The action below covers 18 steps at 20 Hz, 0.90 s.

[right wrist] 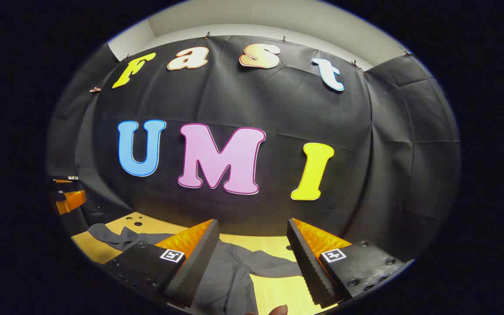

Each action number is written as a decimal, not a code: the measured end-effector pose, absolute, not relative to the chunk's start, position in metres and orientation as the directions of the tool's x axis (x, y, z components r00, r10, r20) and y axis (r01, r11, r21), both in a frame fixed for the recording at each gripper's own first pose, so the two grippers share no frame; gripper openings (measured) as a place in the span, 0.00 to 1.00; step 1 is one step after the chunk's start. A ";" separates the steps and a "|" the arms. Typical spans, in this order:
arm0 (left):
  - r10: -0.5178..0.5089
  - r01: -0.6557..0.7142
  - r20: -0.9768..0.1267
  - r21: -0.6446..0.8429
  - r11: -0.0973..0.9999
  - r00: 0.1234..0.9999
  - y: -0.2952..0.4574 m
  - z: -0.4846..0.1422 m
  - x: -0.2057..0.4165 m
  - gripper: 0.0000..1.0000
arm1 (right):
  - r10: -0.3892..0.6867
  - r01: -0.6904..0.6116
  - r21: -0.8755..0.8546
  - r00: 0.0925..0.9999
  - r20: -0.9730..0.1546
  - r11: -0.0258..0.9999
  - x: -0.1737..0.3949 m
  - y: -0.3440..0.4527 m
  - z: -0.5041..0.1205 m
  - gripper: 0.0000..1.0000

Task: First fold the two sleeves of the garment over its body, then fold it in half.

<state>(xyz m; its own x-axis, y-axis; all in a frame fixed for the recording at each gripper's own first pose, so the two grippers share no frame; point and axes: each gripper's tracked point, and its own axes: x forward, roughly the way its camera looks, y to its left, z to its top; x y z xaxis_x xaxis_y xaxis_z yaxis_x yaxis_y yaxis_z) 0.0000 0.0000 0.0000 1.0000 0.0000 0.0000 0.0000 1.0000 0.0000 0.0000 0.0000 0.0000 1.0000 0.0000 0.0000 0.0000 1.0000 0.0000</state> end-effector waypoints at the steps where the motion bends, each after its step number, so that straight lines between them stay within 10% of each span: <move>1: 0.000 0.000 0.001 0.000 1.000 1.000 -0.001 -0.001 0.000 0.96 | 0.001 -0.001 0.000 1.000 0.000 1.000 0.000 -0.001 0.000 0.98; 18: 0.020 -0.020 -0.006 -0.003 1.000 1.000 -0.013 -0.002 0.004 0.96 | -0.029 0.029 0.005 0.999 -0.032 1.000 0.015 -0.032 -0.015 0.98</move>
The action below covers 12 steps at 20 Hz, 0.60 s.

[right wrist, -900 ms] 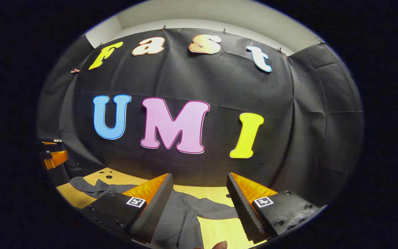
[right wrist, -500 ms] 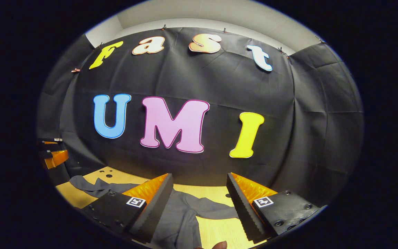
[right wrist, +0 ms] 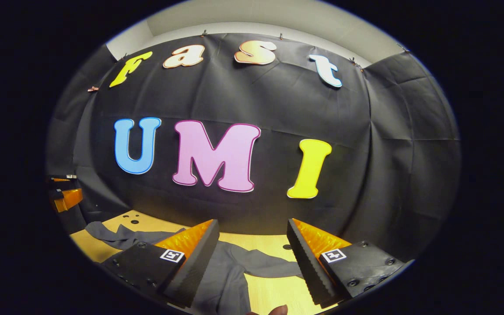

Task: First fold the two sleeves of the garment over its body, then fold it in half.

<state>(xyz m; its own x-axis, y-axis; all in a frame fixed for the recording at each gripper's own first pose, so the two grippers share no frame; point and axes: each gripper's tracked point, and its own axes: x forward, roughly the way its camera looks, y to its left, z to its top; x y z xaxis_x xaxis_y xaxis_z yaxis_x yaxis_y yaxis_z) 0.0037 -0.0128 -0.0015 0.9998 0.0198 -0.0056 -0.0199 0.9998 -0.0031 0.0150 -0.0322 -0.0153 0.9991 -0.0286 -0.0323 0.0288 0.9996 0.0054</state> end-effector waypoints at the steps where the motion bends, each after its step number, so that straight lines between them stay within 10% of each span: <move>1: 0.019 -0.019 -0.006 -0.006 1.000 1.000 -0.016 -0.003 0.004 0.96 | -0.044 0.045 0.015 0.998 -0.054 0.999 0.018 -0.044 -0.023 0.98; 12: 0.051 -0.055 -0.094 -0.042 0.998 0.994 -0.079 -0.027 0.022 0.96 | -0.230 0.226 -0.050 0.919 -0.320 0.973 0.070 -0.249 -0.184 0.98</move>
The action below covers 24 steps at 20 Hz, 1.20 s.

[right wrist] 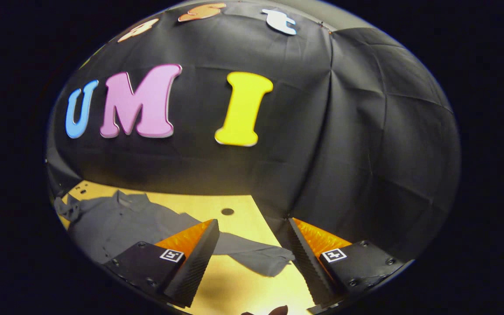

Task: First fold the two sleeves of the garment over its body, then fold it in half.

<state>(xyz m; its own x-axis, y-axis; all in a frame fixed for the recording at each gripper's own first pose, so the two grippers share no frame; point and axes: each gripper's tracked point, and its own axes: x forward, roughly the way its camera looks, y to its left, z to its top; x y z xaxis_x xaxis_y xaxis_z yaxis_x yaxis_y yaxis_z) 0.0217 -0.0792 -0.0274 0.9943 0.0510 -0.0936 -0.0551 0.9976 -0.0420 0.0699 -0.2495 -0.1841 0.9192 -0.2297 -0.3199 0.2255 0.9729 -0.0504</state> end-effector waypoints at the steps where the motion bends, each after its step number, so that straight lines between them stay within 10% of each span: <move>1: 0.054 -0.059 -0.107 -0.046 0.997 0.993 -0.086 -0.032 0.026 0.96 | -0.224 0.222 -0.048 0.909 -0.351 0.974 0.076 -0.259 -0.204 0.98; 19: 0.152 -0.151 -0.253 0.025 0.988 0.955 -0.110 -0.068 0.040 0.96 | -0.111 0.193 0.041 0.710 -0.696 0.980 0.135 -0.311 -0.441 0.98; 20: 0.155 -0.153 -0.257 0.029 0.988 0.954 -0.109 -0.068 0.039 0.96 | -0.109 0.192 0.047 0.723 -0.682 0.980 0.131 -0.308 -0.431 0.89; 23: 0.159 -0.155 -0.256 0.037 0.987 0.954 -0.103 -0.069 0.037 0.94 | -0.161 0.169 -0.054 0.719 -0.676 0.984 0.134 -0.313 -0.426 0.17; 24: 0.162 -0.158 -0.250 0.036 0.987 0.954 -0.100 -0.066 0.035 0.94 | -0.172 0.160 -0.080 0.721 -0.671 0.984 0.133 -0.311 -0.425 0.12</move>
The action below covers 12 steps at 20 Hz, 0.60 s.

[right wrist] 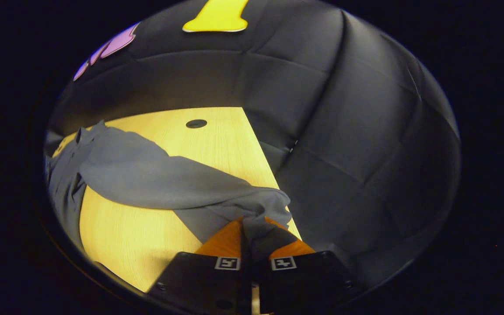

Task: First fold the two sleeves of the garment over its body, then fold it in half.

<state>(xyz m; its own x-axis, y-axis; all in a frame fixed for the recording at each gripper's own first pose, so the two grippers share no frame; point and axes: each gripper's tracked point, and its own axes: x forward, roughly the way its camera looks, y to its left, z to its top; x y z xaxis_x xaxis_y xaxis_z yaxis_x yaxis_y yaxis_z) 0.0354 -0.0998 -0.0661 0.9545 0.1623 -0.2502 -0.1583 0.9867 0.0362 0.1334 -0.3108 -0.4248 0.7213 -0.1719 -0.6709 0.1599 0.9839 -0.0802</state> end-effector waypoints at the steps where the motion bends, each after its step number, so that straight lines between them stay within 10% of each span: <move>1: 0.165 -0.161 -0.248 0.035 0.986 0.955 -0.096 -0.066 0.033 0.94 | -0.162 0.154 -0.073 0.721 -0.674 0.985 0.130 -0.307 -0.421 0.07; 12: 0.100 -0.107 -0.207 -0.024 0.994 0.973 -0.043 -0.066 0.019 0.94 | -0.239 0.197 -0.140 0.857 -0.457 0.970 0.088 -0.284 -0.291 0.07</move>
